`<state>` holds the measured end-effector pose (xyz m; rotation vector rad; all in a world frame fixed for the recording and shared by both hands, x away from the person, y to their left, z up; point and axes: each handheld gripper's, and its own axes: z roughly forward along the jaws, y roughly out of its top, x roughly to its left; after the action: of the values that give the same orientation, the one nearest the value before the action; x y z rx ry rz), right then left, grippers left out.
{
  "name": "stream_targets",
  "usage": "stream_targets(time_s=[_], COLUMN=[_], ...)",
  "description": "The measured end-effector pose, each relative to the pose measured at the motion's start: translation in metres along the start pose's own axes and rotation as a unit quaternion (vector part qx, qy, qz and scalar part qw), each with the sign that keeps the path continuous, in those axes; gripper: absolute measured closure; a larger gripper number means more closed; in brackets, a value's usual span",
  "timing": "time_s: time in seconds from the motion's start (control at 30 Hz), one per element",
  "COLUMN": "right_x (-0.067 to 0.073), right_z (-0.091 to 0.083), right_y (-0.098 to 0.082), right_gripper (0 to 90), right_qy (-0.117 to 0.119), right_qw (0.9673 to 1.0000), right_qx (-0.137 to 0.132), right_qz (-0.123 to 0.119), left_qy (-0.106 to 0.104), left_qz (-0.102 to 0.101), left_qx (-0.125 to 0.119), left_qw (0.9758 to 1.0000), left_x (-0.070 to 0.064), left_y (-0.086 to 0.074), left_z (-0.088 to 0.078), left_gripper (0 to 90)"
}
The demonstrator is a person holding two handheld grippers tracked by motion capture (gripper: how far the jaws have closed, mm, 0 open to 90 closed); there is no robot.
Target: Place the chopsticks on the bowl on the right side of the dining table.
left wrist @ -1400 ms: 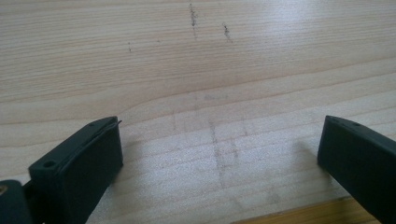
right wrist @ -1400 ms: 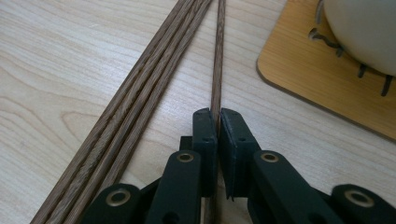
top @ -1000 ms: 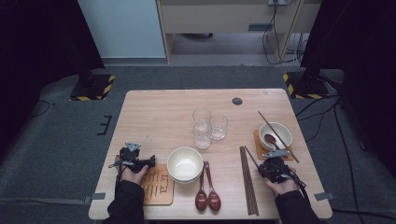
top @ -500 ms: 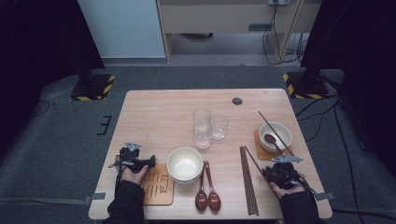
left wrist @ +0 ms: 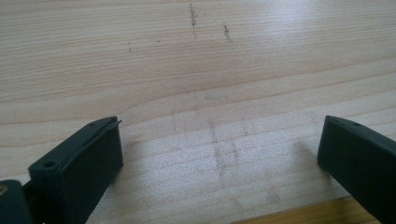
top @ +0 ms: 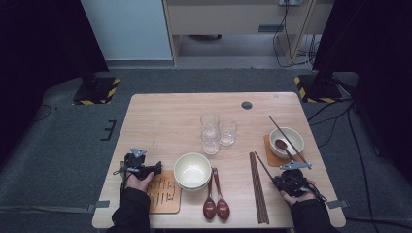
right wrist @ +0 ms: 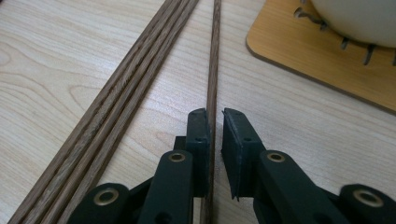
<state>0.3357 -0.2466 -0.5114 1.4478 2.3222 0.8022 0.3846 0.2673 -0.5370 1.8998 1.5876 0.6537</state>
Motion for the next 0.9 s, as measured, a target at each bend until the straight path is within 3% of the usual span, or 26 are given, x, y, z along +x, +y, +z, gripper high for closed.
stream_targets(time_s=[0.5, 0.9], right_x=[-0.001, -0.004], right_z=[0.003, -0.01], right_y=[0.001, 0.006], right_gripper=[85.3, 85.4], right_qy=[0.006, 0.011], right_qw=[0.9998, 0.9997], right_qx=[0.012, -0.019], right_qz=[0.012, 0.014], left_qy=[0.0, 0.0], left_qz=[0.0, 0.0], left_qx=[0.0, 0.0], left_qw=[1.0, 1.0], left_x=[0.0, 0.0], left_y=[0.0, 0.0], left_z=[0.0, 0.0], left_gripper=[0.0, 0.0])
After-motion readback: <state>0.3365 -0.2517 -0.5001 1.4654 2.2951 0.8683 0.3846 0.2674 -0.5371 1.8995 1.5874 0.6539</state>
